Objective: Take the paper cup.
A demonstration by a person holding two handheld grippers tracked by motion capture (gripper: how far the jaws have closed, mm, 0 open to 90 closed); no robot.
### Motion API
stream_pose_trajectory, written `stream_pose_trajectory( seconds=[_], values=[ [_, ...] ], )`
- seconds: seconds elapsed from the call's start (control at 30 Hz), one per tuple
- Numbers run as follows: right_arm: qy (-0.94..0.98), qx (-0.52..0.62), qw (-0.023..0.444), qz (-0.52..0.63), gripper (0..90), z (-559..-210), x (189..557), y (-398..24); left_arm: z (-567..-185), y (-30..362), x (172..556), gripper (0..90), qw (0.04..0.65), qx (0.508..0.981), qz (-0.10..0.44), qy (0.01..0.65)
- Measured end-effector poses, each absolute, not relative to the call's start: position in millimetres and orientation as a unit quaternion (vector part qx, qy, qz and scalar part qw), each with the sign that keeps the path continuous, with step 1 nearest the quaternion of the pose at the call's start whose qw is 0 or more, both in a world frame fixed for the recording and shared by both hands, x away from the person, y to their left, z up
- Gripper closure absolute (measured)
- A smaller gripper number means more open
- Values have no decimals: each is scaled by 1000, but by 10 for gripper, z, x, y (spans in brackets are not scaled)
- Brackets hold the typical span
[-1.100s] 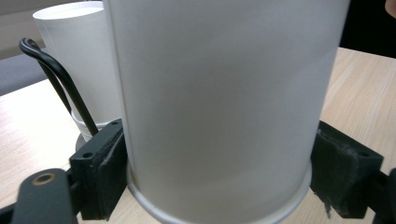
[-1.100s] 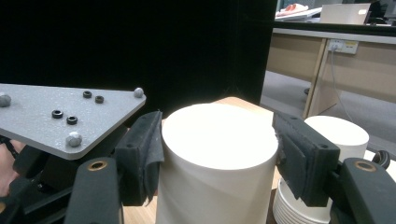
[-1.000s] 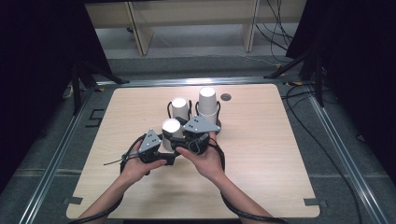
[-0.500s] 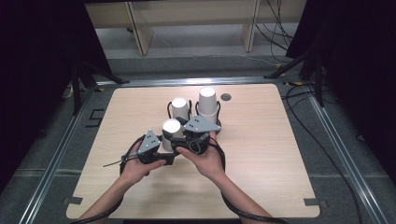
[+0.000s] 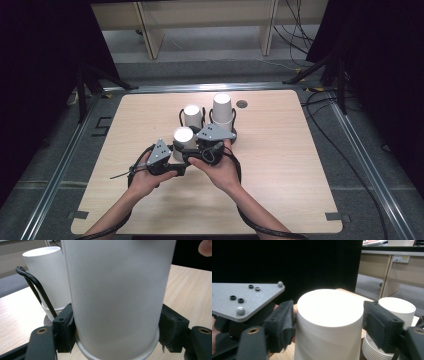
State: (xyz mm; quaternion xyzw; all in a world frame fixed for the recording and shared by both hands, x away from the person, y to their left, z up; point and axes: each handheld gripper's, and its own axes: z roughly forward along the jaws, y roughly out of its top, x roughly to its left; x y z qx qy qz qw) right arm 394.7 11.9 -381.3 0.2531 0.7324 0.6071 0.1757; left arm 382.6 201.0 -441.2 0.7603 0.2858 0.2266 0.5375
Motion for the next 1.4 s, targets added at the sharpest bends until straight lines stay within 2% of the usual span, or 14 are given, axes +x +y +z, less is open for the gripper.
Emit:
stream_pose_trajectory(
  seconds=[0.13,0.47,0.6,0.77,0.8,0.97,1.03,1.13,1.23,1.4],
  values=[
    [731,250,176,611,159,-3819,3952,131,-4398,2020,3817,282,530,765,228,286],
    [737,253,170,603,153,-3786,3917,112,-4396,2026,3810,288,528,766,229,287],
    [736,244,188,603,154,-3781,3933,92,-4394,2030,3810,289,532,763,232,285],
    [734,241,171,611,154,-3779,3901,83,-4384,2066,3809,291,525,766,233,289],
    [740,240,183,601,154,-3765,3891,62,-4385,2069,3811,291,526,765,233,290],
    [740,246,171,602,154,-3767,3859,40,-4388,2103,3808,292,520,767,235,292],
    [742,242,180,599,154,-3776,3857,9,-4401,2122,3812,291,521,768,235,290],
    [742,254,172,597,154,-3796,3830,-34,-4407,2169,3800,291,506,775,238,293],
    [743,242,190,595,154,-3808,3853,-103,-4410,2202,3798,288,494,786,234,290],
    [742,250,195,591,154,-3842,3862,-205,-4383,2249,3802,286,477,795,243,286]
  ],
)
